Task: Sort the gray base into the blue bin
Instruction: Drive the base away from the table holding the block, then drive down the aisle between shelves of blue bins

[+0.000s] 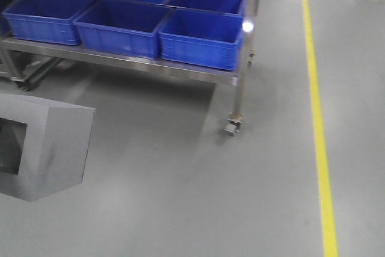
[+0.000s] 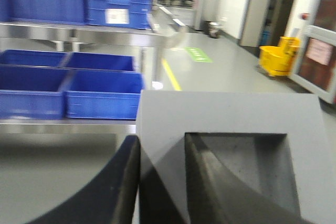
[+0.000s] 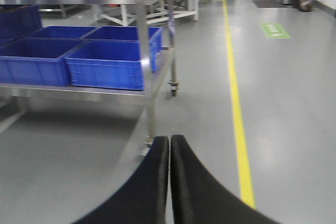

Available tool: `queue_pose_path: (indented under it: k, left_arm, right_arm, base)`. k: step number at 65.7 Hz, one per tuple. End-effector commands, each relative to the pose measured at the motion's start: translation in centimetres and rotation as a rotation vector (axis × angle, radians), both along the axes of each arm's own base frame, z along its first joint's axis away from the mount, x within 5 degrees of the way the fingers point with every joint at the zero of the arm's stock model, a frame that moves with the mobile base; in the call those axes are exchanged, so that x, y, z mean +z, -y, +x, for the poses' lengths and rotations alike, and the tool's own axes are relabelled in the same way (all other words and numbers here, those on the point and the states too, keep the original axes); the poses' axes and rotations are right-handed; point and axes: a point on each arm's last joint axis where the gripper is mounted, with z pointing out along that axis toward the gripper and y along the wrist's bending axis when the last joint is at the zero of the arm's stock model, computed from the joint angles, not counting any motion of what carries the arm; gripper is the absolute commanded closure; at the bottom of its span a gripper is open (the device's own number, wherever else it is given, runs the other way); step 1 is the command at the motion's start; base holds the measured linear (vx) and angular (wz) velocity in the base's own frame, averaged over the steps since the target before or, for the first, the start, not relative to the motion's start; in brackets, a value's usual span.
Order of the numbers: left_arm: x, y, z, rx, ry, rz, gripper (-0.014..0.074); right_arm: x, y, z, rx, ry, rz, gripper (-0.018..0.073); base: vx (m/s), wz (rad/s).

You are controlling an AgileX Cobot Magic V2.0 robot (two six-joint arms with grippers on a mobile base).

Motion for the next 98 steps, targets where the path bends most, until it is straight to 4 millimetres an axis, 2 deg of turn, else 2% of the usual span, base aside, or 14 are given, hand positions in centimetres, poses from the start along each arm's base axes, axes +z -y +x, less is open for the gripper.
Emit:
queue_pose_path:
  k: [1, 98]
  left_arm:
    - [2.06, -0.14, -0.12, 0.010, 0.127, -0.063, 0.0603]
    - [2.06, -0.14, -0.12, 0.010, 0.127, -0.063, 0.0603]
  right_arm:
    - [0.67, 0.03, 0.06, -0.001, 0.074, -0.020, 0.0564]
    - [0.67, 0.03, 0.06, -0.001, 0.074, -0.020, 0.0564]
  base:
    - [0.31, 0.53]
    - [0.26, 0.66]
